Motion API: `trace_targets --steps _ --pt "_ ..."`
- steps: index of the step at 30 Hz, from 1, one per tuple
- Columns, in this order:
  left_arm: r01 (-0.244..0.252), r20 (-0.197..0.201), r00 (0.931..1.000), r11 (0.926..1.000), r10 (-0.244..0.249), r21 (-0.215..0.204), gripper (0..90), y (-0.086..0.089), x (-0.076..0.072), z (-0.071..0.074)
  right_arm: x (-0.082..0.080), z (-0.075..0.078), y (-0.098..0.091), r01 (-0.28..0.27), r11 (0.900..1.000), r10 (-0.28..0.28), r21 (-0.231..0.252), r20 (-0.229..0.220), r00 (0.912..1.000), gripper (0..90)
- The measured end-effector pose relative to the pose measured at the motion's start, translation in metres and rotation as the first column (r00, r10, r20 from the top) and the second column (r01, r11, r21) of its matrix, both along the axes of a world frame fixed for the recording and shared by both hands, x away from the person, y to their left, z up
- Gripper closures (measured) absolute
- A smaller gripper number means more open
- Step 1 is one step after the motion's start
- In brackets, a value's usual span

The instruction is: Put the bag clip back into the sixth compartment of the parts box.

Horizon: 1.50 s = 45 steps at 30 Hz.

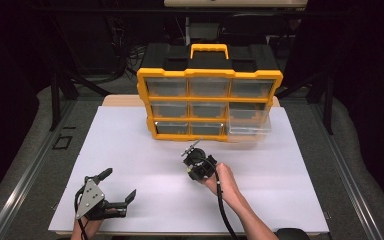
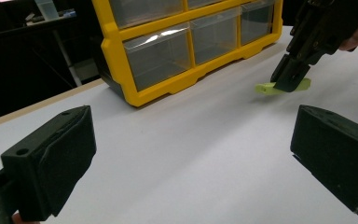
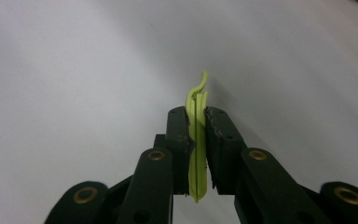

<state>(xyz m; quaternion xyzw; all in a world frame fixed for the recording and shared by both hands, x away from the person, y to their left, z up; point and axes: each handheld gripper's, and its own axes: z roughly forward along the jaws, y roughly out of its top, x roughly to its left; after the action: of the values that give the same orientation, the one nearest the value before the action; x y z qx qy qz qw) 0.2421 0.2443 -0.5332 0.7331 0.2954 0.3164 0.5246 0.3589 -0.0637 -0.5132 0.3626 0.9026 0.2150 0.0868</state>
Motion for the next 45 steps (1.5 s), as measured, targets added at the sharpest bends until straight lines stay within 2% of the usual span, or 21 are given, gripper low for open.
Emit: trace_targets --steps 5,6,9,10,11,12,14,16,17,18,21,23,26,27,30,31,36,37,39,45 --pt "0.004 -0.001 1.0 1.0 -0.004 0.003 0.0 -0.002 0.001 0.0 -0.001 0.0 -0.011 0.004 1.0 -0.004 -0.006 -0.012 0.9999 80.1" --pt "0.004 -0.002 1.0 1.0 -0.004 0.002 0.0 -0.002 0.001 -0.001 -0.001 -0.001 -0.013 0.0 1.0 0.0 0.005 -0.02 0.9998 80.1" --pt "0.001 -0.003 1.0 1.0 -0.001 0.004 0.0 -0.002 0.001 -0.001 -0.002 0.0 -0.019 0.013 0.9998 -0.014 -0.017 -0.01 0.9999 80.1" --pt "0.001 -0.004 1.0 1.0 -0.001 0.004 0.0 -0.002 0.002 -0.001 -0.002 -0.001 -0.022 0.004 0.9999 -0.004 0.01 -0.024 0.9997 80.1" --pt "0.001 -0.005 1.0 1.0 -0.001 0.005 0.0 -0.002 0.002 -0.001 -0.002 0.0 -0.023 0.015 0.9998 -0.015 -0.013 -0.01 0.9998 80.1" --pt "0.0 -0.005 1.0 1.0 0.0 0.005 0.0 -0.002 0.002 -0.001 -0.002 0.0 -0.025 0.011 0.9999 -0.011 0.002 -0.015 0.9998 80.1" --pt "0.001 -0.007 1.0 1.0 -0.001 0.006 0.0 -0.002 0.002 -0.001 -0.003 0.001 -0.028 0.017 0.9998 -0.017 -0.011 -0.008 0.9998 80.1" --pt "0.001 -0.008 1.0 1.0 -0.001 0.007 0.0 -0.002 0.003 -0.001 -0.004 0.001 -0.031 0.015 0.9999 -0.015 0.0 -0.002 0.9999 80.1" --pt "0.003 -0.007 1.0 1.0 -0.003 0.008 0.0 -0.002 0.002 -0.001 -0.005 0.002 -0.032 0.017 0.9998 -0.017 -0.014 -0.005 0.9998 80.1" --pt "0.004 -0.007 1.0 1.0 -0.003 0.008 0.0 -0.002 0.002 -0.001 -0.005 0.002 -0.034 0.016 0.9999 -0.016 0.002 -0.015 0.9998 80.1" --pt "0.01 -0.006 0.9999 0.9999 -0.009 0.012 0.0 -0.003 0.003 -0.001 -0.007 0.002 -0.038 0.028 0.9994 -0.028 -0.023 -0.003 0.9996 80.1" --pt "0.012 -0.006 0.9999 0.9998 -0.012 0.013 0.0 -0.003 0.002 -0.001 -0.007 0.002 -0.041 0.022 0.9997 -0.022 -0.008 -0.01 0.9997 80.2" --pt "0.014 -0.005 0.9999 0.9998 -0.014 0.016 0.0 -0.003 0.002 0.0 -0.008 0.004 -0.045 0.028 0.9994 -0.028 -0.022 -0.004 0.9996 80.2" --pt "0.013 -0.006 0.9999 0.9998 -0.013 0.017 0.0 -0.002 0.003 0.0 -0.007 0.004 -0.046 0.022 0.9998 -0.022 0.001 -0.012 0.9997 80.2" --pt "0.005 -0.008 1.0 0.9999 -0.005 0.013 0.0 -0.001 0.003 -0.001 -0.008 0.006 -0.05 0.033 0.9994 -0.033 -0.013 0.003 0.9994 80.2" --pt "0.003 -0.009 1.0 0.9999 -0.003 0.01 0.0 -0.001 0.003 -0.001 -0.008 0.007 -0.051 0.034 0.9994 -0.034 0.0 -0.006 0.9994 80.2" --pt "-0.001 -0.01 0.9999 0.9999 0.001 0.01 0.0 0.001 0.004 -0.001 -0.01 0.01 -0.058 0.028 0.9996 -0.028 0.005 0.006 0.9996 80.1" --pt "-0.001 -0.011 0.9999 1.0 0.002 0.009 0.0 0.0 0.004 -0.001 -0.011 0.011 -0.058 0.037 0.9993 -0.037 -0.009 0.01 0.9993 80.1" --pt "0.0 -0.013 0.9999 0.9999 0.0 0.013 0.0 0.0 0.004 -0.001 -0.011 0.012 -0.061 0.029 0.9996 -0.029 0.005 0.012 0.9995 80.1" --pt "0.0 -0.01 0.9999 0.9999 0.0 0.013 0.0 -0.001 0.004 -0.001 -0.012 0.011 -0.067 0.024 0.9997 -0.024 0.007 0.001 0.9997 80.1"
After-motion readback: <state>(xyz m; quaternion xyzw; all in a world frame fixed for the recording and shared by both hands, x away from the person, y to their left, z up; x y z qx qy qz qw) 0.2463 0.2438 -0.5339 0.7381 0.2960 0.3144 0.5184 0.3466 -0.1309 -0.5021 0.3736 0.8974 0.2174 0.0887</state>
